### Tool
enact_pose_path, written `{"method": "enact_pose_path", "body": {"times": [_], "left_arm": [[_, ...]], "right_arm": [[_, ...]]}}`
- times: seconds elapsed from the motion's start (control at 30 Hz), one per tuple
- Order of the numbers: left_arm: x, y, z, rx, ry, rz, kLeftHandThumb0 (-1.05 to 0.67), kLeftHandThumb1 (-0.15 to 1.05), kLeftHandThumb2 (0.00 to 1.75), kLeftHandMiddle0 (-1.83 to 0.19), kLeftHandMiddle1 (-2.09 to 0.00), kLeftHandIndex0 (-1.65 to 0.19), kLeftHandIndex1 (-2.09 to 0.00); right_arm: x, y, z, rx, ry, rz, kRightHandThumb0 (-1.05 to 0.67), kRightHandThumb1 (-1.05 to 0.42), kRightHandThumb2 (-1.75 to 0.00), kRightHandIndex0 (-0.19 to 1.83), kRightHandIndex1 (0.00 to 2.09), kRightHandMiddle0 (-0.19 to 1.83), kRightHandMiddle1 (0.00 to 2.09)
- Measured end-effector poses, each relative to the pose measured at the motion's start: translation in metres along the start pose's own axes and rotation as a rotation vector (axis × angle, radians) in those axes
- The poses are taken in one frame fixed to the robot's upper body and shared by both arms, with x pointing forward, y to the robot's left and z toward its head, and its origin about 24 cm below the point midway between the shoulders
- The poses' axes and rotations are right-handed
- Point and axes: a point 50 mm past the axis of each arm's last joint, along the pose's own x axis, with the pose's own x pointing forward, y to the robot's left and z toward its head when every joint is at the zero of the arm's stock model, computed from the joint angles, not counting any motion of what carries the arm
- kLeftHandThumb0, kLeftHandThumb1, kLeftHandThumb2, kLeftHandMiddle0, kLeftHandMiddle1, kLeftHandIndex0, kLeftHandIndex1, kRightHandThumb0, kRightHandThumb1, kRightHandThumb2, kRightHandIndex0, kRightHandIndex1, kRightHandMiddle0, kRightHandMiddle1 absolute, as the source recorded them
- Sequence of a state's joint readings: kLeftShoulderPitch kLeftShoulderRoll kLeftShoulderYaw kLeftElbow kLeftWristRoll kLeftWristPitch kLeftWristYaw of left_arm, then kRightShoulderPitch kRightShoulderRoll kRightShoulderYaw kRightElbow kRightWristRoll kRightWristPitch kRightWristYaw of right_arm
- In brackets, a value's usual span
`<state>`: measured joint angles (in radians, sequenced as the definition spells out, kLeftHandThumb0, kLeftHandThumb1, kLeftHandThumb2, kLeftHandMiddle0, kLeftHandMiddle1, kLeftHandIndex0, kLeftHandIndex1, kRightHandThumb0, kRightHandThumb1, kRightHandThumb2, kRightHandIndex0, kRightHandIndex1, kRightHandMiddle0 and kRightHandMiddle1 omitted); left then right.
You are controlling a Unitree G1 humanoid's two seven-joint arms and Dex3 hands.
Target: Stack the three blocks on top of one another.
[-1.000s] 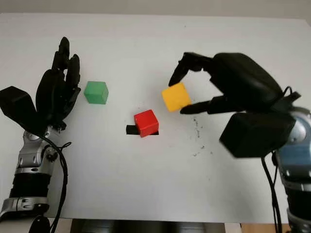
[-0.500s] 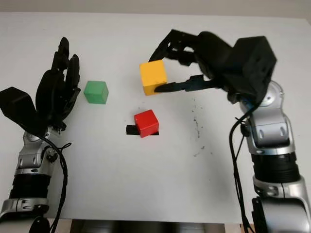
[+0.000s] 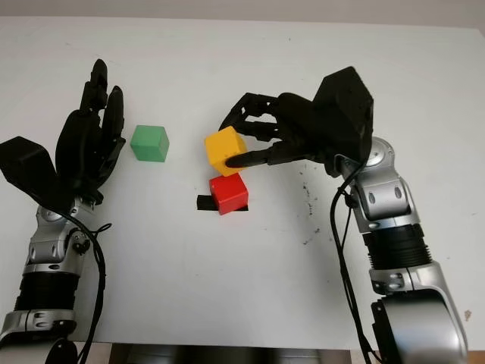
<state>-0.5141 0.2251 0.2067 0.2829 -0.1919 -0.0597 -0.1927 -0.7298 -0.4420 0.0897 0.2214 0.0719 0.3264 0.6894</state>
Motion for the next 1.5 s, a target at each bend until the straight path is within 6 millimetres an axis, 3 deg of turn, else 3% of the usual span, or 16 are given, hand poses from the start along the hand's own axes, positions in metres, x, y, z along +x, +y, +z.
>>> {"method": "enact_pose_path", "body": {"times": [0.73,0.97,1.13,1.5], "left_arm": [[0.0,-0.001,-0.001,0.005,0.01,-0.009,-0.76,1.05,0.5,0.18,-0.06,0.19,-0.05],[0.0,-0.001,-0.001,0.005,0.009,-0.012,-0.75,1.05,0.5,0.18,-0.05,0.19,-0.05],[0.0,-0.001,0.0,0.006,0.003,-0.01,-0.76,1.05,0.48,0.17,-0.05,0.18,-0.05],[0.0,-0.001,0.0,0.006,0.002,-0.006,-0.77,1.05,0.49,0.16,-0.06,0.18,-0.05]], "right_arm": [[-0.006,0.008,-0.003,0.072,0.026,0.074,-0.52,-0.92,-0.05,0.33,0.03,0.42,1.65],[-0.005,0.01,0.002,-0.177,-0.021,0.06,-0.59,-0.95,-0.06,0.37,0.05,0.4,1.7],[-0.004,0.013,-0.003,-0.329,-0.031,0.05,-0.51,-0.95,-0.06,0.35,0.04,0.36,1.65],[-0.003,0.011,-0.008,-0.402,-0.034,0.042,-0.48,-0.95,-0.05,0.33,0.03,0.35,1.61]]}}
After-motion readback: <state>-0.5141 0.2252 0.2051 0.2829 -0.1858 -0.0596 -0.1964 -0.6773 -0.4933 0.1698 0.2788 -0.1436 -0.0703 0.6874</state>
